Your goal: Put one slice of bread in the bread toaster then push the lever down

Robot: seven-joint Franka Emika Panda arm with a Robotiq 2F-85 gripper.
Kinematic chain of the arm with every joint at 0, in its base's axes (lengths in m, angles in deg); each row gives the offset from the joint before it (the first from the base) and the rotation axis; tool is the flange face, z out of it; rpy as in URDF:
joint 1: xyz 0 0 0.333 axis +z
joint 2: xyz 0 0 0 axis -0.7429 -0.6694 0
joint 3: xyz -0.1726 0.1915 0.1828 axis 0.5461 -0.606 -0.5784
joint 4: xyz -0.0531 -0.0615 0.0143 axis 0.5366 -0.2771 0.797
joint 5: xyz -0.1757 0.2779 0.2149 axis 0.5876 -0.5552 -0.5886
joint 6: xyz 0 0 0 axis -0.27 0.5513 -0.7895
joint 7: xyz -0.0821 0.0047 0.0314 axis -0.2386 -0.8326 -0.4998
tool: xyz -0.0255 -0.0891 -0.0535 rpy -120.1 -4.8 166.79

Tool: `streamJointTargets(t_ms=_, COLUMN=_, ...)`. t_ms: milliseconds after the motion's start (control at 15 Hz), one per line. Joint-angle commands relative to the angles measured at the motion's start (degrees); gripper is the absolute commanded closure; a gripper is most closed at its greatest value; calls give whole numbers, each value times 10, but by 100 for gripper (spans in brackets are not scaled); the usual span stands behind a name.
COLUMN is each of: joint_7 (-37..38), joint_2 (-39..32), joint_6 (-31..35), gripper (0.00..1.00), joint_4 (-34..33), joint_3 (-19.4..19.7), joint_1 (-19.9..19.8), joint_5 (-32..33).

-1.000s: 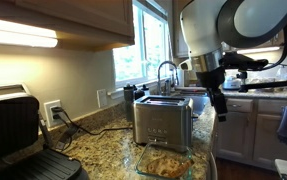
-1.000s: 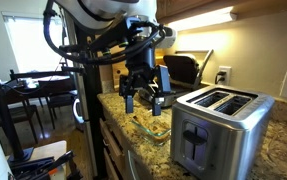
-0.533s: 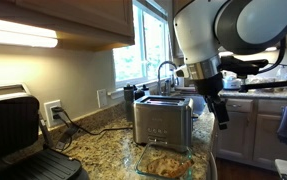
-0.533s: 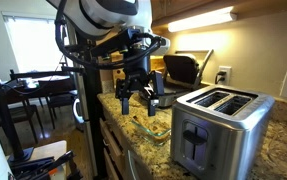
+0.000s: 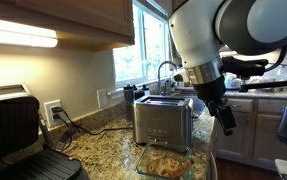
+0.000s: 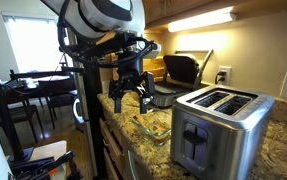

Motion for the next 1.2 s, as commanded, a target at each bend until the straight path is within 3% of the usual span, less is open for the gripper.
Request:
streamJointTargets(t_ms=0, joint_7=-7, joint_2=4, joint_6=-27, gripper=0, joint_4=-6, joint_3=-1, joint_1=16, joint_5=-11)
streamJointTargets(t_ms=1133, joint_7=2, joint_2=-101, joint_6=-30, gripper=0, joint_4=-68, joint_3=-36, joint_1=38, joint_5=-5)
